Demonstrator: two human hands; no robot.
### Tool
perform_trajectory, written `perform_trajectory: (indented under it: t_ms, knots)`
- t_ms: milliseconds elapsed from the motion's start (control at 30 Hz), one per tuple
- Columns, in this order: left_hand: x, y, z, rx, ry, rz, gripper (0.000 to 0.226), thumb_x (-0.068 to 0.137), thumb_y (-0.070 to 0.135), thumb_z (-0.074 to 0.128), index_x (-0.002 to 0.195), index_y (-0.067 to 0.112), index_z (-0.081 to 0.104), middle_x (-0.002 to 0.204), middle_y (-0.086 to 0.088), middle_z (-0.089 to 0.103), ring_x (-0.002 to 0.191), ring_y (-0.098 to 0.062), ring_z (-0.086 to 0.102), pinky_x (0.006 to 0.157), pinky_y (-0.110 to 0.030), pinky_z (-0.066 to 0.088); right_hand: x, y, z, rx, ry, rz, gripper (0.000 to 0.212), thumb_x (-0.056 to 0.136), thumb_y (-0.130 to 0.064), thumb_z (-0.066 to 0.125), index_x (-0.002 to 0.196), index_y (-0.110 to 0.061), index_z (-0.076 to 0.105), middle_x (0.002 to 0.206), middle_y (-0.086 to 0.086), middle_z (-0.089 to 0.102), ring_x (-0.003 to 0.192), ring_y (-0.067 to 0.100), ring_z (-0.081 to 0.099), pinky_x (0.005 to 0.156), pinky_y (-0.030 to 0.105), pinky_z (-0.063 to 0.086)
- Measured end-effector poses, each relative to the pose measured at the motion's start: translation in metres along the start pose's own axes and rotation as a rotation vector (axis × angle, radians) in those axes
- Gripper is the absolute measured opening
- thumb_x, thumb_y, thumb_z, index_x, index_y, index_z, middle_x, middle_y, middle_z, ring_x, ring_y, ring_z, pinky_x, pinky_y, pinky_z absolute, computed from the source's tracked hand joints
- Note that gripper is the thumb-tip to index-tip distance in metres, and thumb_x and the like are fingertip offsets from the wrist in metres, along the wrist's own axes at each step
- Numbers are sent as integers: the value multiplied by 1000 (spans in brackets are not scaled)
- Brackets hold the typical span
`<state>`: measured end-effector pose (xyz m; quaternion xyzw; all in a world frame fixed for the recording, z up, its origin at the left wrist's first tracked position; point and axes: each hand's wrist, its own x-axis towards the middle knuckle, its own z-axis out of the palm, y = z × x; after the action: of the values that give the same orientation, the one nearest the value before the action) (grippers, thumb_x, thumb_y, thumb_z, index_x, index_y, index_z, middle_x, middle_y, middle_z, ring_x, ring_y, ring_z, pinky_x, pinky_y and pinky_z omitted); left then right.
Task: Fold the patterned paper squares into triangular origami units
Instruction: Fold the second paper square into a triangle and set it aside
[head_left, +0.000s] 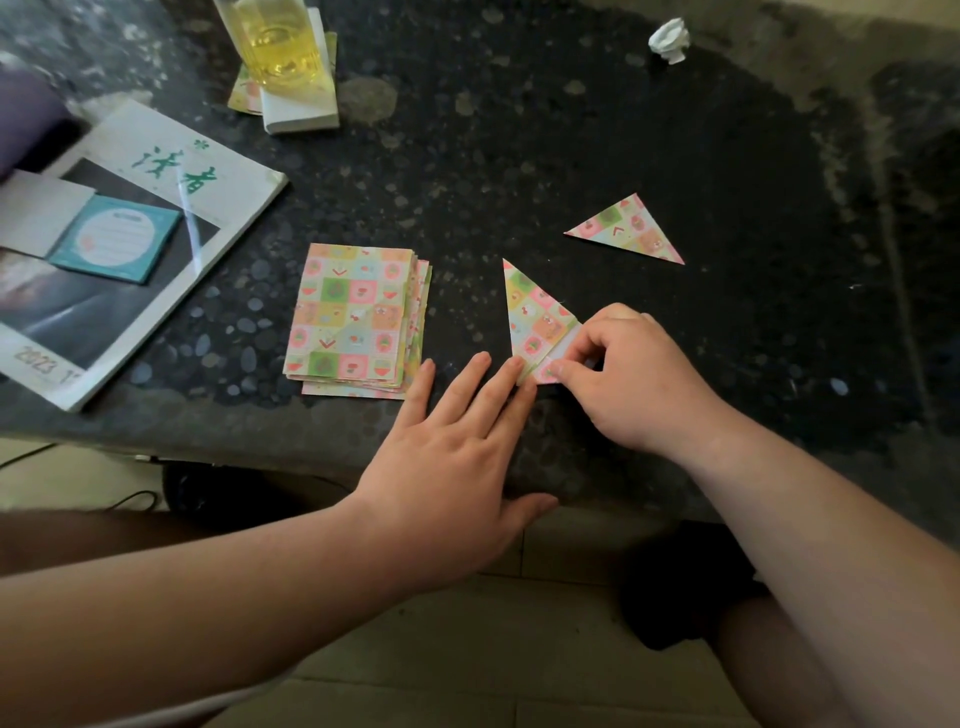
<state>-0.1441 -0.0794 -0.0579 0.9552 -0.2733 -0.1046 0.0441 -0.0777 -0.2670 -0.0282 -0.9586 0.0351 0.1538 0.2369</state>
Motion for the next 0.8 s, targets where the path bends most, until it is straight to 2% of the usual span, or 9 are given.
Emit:
perform_trajectory:
  t_ms: [233,667,800]
  knots:
    - [0,-4,-2,-16,-16,1,92,90,79,22,162,22,21,170,0,12,157,-22,3,124,-58,13,-1,-1,-1,-3,5,7,22,93,-35,74,75,-28,63,104,-11,56,108,13,52,98,43,51]
    - [1,-1,-3,-21,-32,-7,93,90,77,24,162,17,23,169,-2,18,157,-24,9,123,-59,15,-3,-2,-1,1,13,-4,24,93,-34,73,73,-28,61,102,-10,55,107,15,52,99,44,49]
    - [1,-1,-4,-20,-44,-7,96,88,78,19,163,17,17,170,0,12,157,-22,4,124,-58,11,-3,-4,-1,-1,17,-2,25,94,-30,72,72,-27,60,104,-7,55,109,18,52,101,45,48]
